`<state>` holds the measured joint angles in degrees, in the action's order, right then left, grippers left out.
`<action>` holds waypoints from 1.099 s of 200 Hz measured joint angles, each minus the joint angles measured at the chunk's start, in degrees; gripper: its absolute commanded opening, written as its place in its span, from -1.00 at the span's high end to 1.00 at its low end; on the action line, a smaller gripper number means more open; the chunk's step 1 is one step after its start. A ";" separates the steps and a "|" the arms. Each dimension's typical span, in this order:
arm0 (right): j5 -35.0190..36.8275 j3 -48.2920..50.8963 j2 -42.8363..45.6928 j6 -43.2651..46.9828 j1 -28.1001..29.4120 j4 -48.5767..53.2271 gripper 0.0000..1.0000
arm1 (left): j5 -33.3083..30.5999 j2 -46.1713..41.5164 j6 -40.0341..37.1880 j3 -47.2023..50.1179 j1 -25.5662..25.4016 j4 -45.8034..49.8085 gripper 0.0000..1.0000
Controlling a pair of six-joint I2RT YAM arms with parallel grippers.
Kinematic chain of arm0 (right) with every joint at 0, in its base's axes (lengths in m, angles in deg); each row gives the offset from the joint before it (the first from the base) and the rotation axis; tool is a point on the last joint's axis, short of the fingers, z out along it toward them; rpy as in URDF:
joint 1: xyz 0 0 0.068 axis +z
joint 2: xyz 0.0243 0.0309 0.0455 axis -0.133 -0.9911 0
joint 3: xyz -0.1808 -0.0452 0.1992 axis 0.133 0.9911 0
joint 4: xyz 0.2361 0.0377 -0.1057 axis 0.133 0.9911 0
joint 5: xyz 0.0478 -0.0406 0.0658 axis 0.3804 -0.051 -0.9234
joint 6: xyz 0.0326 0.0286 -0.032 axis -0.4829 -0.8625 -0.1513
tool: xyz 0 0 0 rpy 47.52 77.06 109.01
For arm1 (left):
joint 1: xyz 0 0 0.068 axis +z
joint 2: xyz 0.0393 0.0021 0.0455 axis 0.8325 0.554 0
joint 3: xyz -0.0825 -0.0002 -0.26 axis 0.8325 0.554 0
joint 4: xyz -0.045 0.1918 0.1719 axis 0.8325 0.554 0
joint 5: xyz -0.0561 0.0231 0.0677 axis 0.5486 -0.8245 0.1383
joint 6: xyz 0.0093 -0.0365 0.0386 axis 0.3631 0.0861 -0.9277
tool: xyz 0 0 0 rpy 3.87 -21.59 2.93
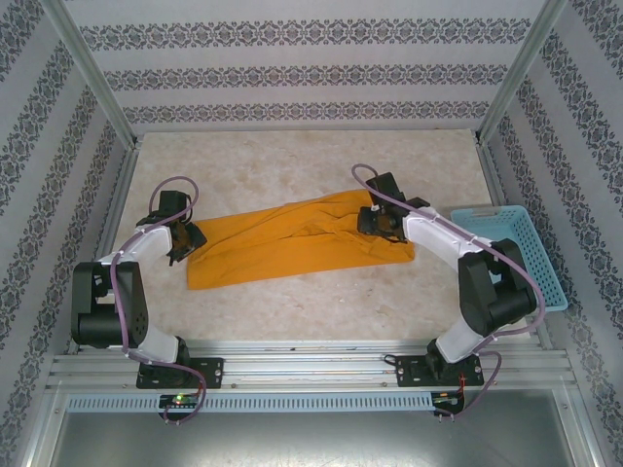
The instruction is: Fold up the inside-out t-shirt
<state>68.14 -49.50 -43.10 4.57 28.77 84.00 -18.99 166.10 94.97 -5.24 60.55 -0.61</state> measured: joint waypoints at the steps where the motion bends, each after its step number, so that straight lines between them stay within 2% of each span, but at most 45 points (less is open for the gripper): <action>1: -0.02 0.00 0.07 0.00 -0.02 0.02 0.33 | 0.00 0.00 0.00 0.02 0.00 0.00 0.09; 80: -1.99 3.76 4.11 -4.00 2.38 -0.92 0.36 | 0.42 0.00 0.00 0.55 0.00 0.13 0.07; 130: -2.25 4.04 -0.81 -5.64 1.77 -3.21 0.38 | 1.53 0.00 0.02 1.27 0.00 0.13 0.06; 177: -2.05 -0.50 -6.34 -5.14 -0.26 -4.57 0.39 | 2.64 0.00 0.02 1.27 0.00 0.13 0.05; 193: -2.05 -1.60 -7.32 -4.76 -0.39 -4.94 0.44 | 2.82 0.11 0.02 1.27 0.00 0.13 0.05; 220: -2.10 -2.32 -7.87 -3.93 -0.37 -5.40 0.69 | 2.99 0.15 0.00 1.25 0.00 0.13 0.05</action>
<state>66.04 -51.82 -50.97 0.64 28.39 78.60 -16.00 166.26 94.97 -3.99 60.55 -0.48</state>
